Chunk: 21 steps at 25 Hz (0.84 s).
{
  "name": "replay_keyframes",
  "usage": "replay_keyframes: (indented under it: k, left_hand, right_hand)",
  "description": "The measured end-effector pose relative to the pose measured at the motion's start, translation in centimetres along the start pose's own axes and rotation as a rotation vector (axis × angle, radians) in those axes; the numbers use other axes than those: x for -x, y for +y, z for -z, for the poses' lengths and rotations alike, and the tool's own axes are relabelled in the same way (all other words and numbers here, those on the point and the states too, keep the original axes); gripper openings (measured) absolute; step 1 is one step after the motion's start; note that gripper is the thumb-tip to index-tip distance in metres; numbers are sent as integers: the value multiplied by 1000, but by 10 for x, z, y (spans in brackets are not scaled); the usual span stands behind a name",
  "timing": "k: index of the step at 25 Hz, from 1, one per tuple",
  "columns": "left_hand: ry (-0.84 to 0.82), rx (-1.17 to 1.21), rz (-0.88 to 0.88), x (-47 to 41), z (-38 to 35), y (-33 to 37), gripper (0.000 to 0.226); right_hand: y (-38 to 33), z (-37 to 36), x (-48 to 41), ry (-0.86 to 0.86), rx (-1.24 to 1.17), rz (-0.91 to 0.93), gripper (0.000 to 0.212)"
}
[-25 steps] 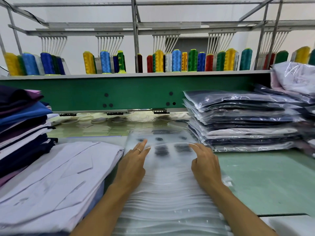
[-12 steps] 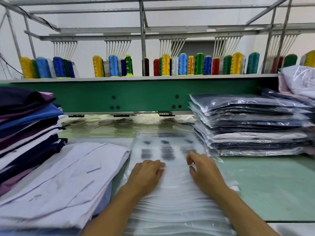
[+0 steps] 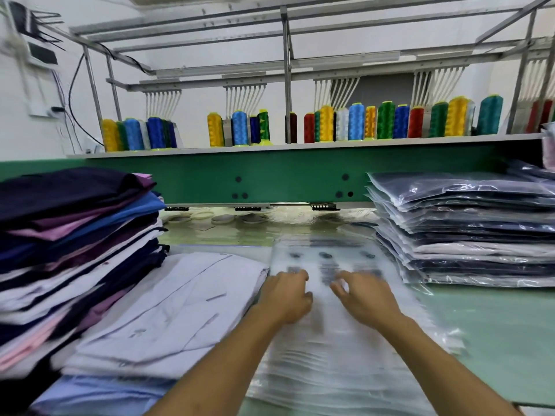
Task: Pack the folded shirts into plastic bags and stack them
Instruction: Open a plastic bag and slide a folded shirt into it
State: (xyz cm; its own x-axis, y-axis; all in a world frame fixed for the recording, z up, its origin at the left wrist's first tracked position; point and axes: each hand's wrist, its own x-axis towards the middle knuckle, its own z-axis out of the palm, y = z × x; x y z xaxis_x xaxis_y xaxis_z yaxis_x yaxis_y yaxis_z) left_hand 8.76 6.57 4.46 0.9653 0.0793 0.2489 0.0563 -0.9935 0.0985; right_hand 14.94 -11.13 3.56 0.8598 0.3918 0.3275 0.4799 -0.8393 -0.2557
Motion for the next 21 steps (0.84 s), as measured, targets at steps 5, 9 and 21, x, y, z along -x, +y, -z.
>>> replay_keyframes:
  k: [5,9,21]
  left_hand:
    - [-114,-240,322,15,40,-52,51]
    - [-130,-218,380,29,65,-89,36]
    - [103,353,414,28,109,-130,21]
  right_hand:
    - [-84,-5,-7,-108,-593,-34,27]
    - [-134,-19,-1,-330,-959,-118,14]
    - [-186,-38,2,-409,-1280,-278,28]
